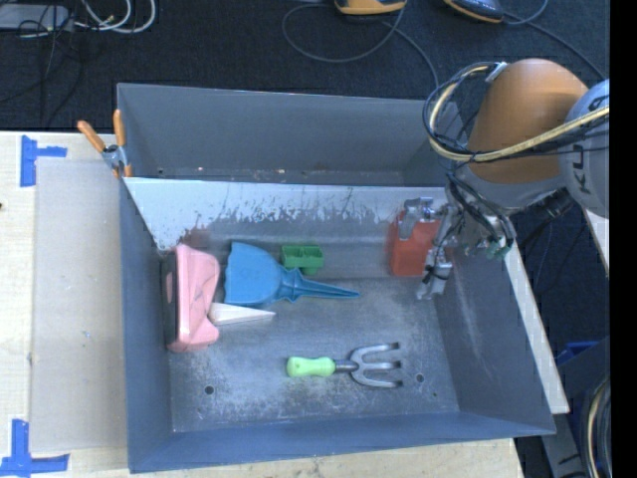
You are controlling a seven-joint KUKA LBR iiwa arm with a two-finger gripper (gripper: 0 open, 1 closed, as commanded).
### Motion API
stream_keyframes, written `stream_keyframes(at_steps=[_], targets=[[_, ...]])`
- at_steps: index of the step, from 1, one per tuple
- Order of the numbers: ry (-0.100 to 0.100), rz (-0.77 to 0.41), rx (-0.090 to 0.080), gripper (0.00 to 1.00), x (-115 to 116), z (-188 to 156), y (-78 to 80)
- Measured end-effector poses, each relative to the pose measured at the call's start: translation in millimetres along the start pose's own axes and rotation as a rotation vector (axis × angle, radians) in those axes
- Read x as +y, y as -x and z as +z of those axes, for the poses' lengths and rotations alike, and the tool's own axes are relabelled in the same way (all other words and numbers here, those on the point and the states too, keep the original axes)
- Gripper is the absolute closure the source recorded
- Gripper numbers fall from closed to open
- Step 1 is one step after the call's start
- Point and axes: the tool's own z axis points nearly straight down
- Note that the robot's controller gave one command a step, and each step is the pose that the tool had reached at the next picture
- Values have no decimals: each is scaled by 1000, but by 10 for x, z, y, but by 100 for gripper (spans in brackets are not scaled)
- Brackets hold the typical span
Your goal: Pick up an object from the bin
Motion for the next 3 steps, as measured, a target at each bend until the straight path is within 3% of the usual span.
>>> stream_keyframes(at_steps=[1, 2, 3], targets=[[-1, -2, -7, 0, 3, -50, 10], [0, -105, -5, 0, 61, 514, -353], [0, -326, -2, 0, 195, 666, -657]])
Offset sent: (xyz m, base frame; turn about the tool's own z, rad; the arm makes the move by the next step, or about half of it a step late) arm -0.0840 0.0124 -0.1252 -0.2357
